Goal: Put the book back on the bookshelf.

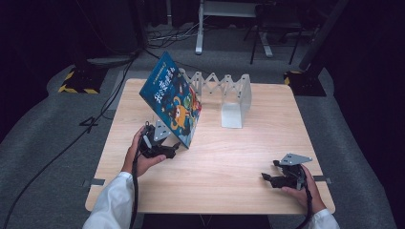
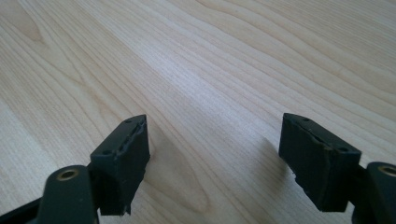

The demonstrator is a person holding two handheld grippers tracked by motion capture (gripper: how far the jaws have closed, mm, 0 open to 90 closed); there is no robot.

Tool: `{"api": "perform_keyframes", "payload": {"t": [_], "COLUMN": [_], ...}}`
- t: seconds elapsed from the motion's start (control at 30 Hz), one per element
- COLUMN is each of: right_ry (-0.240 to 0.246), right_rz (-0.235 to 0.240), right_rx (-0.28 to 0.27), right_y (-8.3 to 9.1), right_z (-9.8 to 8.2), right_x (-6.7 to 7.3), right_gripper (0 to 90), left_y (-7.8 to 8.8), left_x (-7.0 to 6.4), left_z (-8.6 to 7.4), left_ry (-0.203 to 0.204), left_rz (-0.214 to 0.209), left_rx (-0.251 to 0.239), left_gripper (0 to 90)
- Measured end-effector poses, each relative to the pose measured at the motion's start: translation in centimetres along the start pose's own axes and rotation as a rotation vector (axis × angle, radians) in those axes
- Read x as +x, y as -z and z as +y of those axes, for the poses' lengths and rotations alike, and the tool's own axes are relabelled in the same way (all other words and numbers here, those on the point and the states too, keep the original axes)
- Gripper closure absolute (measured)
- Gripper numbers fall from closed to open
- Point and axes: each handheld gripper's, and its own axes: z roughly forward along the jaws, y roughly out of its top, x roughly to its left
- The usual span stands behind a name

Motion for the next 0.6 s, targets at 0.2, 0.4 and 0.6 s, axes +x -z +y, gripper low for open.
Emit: {"api": "perform_keyframes", "payload": {"t": [0.2,0.4,0.6], "right_ry": [0.008,0.032,0.063], "right_rz": [-0.022,-0.046,-0.072], "right_rx": [0.015,0.019,0.030], "right_y": [0.5,1.1,1.3], "right_z": [0.2,0.4,0.3], "right_x": [0.1,0.4,0.6], "right_gripper": [24.4,23.5,23.1], "left_y": [0.8,1.3,1.9], "left_x": [-1.2,-2.0,-2.5], "left_z": [-1.0,-2.1,-3.3], "left_ry": [-0.044,-0.056,-0.074], "left_rz": [0.017,0.004,0.009], "left_rx": [0.006,0.033,0.055], "left_gripper": [18.0,18.0,18.0]}}
